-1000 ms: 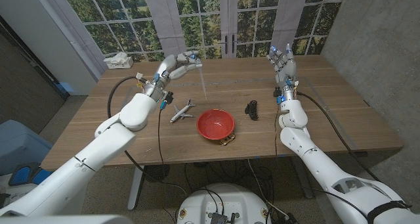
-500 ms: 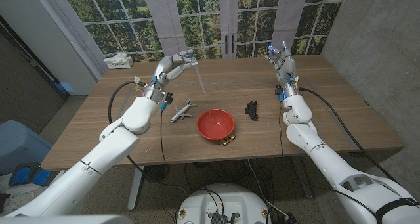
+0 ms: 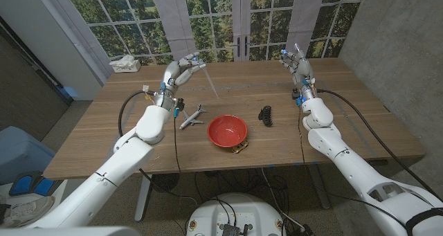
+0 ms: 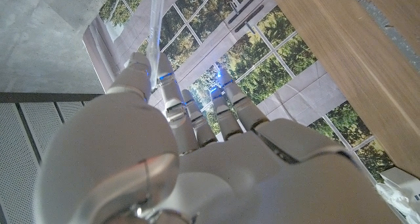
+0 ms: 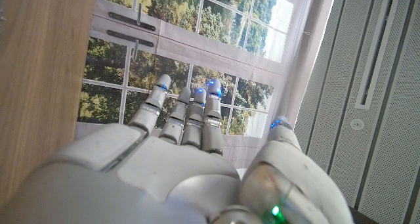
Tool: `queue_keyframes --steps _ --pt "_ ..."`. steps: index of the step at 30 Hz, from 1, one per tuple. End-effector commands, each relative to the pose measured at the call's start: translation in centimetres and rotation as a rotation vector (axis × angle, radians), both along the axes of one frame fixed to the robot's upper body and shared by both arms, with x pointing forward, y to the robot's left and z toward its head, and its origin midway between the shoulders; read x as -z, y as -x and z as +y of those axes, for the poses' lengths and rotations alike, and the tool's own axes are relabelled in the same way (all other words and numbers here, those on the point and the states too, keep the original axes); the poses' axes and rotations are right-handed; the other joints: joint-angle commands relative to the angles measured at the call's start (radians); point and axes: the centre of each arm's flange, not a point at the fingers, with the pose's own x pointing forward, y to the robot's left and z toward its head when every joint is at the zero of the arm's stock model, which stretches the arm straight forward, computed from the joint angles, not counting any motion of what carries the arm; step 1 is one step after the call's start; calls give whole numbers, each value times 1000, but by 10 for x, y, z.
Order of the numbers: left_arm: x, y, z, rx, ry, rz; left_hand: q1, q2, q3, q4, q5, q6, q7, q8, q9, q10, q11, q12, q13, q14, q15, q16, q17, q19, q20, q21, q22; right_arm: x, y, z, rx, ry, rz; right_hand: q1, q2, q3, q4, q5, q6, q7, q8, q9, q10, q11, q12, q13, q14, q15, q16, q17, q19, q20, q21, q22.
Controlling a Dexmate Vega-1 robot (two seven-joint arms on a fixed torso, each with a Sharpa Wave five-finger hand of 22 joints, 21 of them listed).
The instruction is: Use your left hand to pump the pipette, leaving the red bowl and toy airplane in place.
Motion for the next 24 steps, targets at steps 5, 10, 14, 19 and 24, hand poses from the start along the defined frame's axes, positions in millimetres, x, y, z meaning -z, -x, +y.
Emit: queue_keyframes --steps 5,10,14,19,24 --pt "11 -10 4 -57 109 27 2 5 -1 -5 -2 -6 -5 0 -2 -1 -1 3 0 4 -100 5 2 5 7 4 1 2 2 -1 17 75 21 -9 2 2 -5 5 -6 -2 -5 3 -6 -1 1 2 0 1 -2 4 -2 -6 -5 2" --pt "14 -12 8 -83 133 39 3 6 -1 -6 -2 -7 -6 0 -4 -3 -1 3 1 4 -99 5 2 6 8 4 1 1 1 0 10 89 22 -9 2 2 -5 5 -7 -2 -6 3 -4 1 2 2 0 1 -3 4 -3 -6 -6 2" --pt "16 -12 13 -113 157 40 4 7 0 -7 -1 -10 -6 0 -5 -4 -1 3 1 3 -99 5 2 5 9 4 1 0 0 3 9 100 19 -10 2 3 -6 5 -6 -2 -6 3 -4 -1 2 2 -1 1 -3 4 -3 -7 -6 2" --pt "18 -12 19 -167 179 42 5 8 0 -7 -1 -11 -8 0 -7 -4 0 3 1 3 -99 5 2 6 9 4 1 -1 0 5 12 112 15 -11 2 3 -6 5 -5 -2 -5 3 -6 0 1 2 -1 -1 -4 5 -3 -6 -6 3" --pt "19 -11 25 -236 190 35 6 9 1 -8 -1 -11 -8 1 -8 -4 0 3 1 3 -98 4 2 7 10 4 1 -2 -1 6 9 115 16 -12 1 4 -7 5 -5 -1 -6 4 -6 -1 1 2 -1 1 -4 5 -4 -5 -6 3"
